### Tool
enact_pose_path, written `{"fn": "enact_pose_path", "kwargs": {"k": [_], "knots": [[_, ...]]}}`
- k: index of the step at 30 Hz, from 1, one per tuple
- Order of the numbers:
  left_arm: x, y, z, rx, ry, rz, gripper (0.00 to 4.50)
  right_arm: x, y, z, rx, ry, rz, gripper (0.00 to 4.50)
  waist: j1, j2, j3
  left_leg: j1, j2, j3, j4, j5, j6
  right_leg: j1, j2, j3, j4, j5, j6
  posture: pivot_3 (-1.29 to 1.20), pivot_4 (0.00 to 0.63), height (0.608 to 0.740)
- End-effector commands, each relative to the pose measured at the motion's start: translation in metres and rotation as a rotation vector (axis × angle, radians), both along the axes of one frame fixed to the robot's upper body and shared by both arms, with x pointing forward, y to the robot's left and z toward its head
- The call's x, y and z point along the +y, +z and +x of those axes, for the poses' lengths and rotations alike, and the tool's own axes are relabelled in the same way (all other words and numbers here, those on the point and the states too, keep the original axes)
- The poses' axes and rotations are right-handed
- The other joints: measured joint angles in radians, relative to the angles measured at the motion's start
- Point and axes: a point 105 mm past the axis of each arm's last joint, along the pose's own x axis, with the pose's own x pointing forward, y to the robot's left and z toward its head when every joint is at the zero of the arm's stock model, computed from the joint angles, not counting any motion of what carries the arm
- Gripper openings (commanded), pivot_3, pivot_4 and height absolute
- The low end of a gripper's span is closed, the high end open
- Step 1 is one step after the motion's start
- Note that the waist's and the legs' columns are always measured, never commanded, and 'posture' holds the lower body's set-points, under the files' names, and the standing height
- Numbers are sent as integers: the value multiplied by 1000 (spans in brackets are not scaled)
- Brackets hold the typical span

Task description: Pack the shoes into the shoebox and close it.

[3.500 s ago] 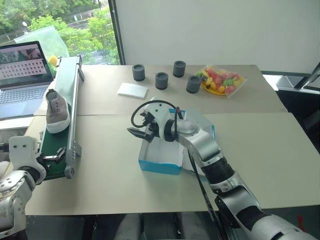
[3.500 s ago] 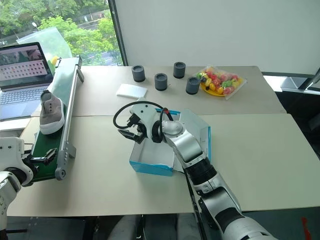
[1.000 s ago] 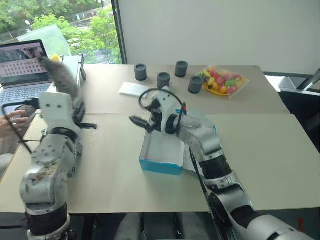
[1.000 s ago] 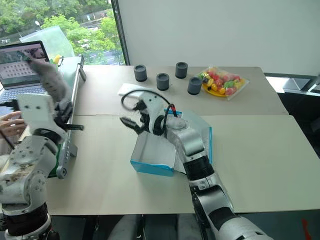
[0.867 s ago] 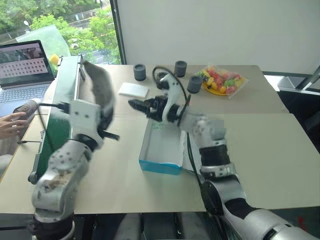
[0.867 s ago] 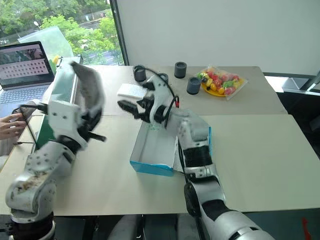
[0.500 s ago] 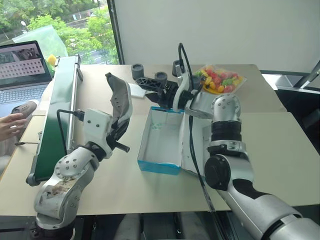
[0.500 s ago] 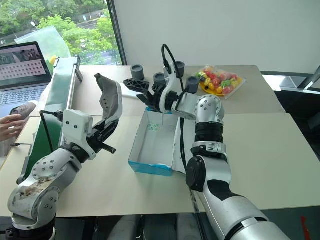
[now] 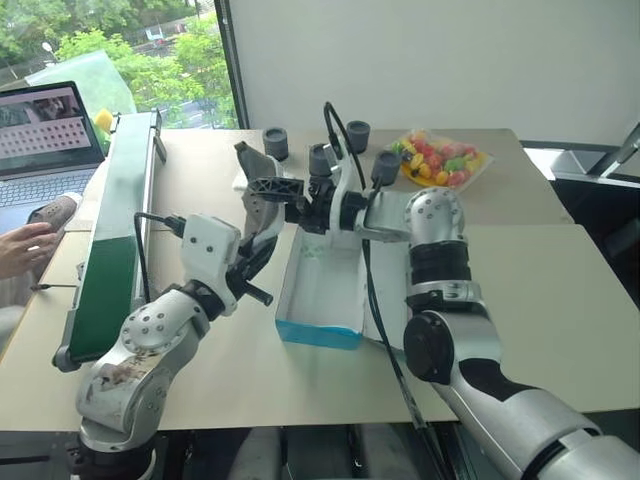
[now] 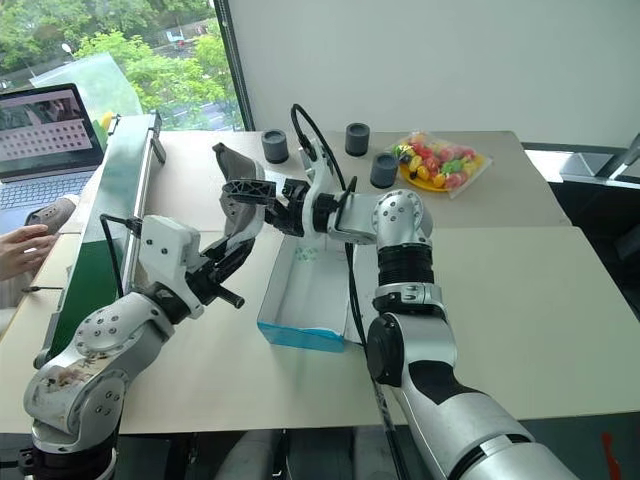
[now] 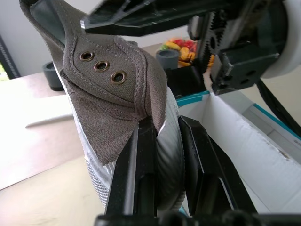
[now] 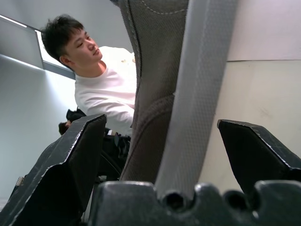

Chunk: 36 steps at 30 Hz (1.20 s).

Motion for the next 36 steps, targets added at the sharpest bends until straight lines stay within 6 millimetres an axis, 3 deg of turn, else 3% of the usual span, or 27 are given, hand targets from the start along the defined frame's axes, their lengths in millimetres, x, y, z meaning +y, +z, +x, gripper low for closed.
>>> {"fn": "enact_pose_path", "kwargs": {"k": [1,2,5,14,16,24,26,30,31,32,36], "knots": [[-2,13,-5,-62,-9,4,375,0,23,2,-59,-11,67,4500,0,0,0,0,0,0,0,0,0,0,0,0,0,0,0,0,150,740],[-2,13,-4,-61,-6,5,375,0,24,2,-60,-12,68,4500,1,0,0,0,0,0,0,0,0,0,0,0,0,0,0,0,150,740],[3,13,-2,-64,21,11,360,-2,23,5,-70,-30,69,3773,1,0,0,0,0,0,0,0,0,0,0,0,0,0,0,0,150,740],[13,9,1,-53,75,43,360,-4,22,7,-90,-51,49,706,1,0,0,0,0,0,0,0,0,0,0,0,0,0,0,0,150,740],[18,5,5,-38,113,49,360,-4,22,6,-103,-44,39,433,1,0,0,0,0,0,0,0,0,0,0,0,0,0,0,0,150,740],[21,-2,8,-25,133,111,360,-3,36,-1,-127,-8,75,404,1,0,0,0,0,0,0,0,0,0,0,0,0,0,0,0,150,740],[22,2,9,-45,138,95,1243,-4,37,2,-122,-29,83,402,1,0,0,0,0,0,0,0,0,0,0,0,0,0,0,0,150,740],[21,6,8,-64,135,95,2428,-10,37,11,-103,-94,93,402,1,0,0,0,0,0,0,0,0,0,0,0,0,0,0,0,150,740],[21,6,7,-62,129,87,2919,-14,37,17,-98,-137,92,402,1,0,0,0,0,0,0,0,0,0,0,0,0,0,0,0,150,740],[20,6,5,-58,118,82,3097,-20,36,24,-88,-189,90,402,2,0,0,0,0,0,0,0,0,0,0,0,0,0,0,0,150,740],[17,7,-4,-56,62,77,3097,-43,34,44,-81,-341,46,402,2,0,0,0,0,0,0,0,0,0,0,0,0,0,0,0,150,740]]}}
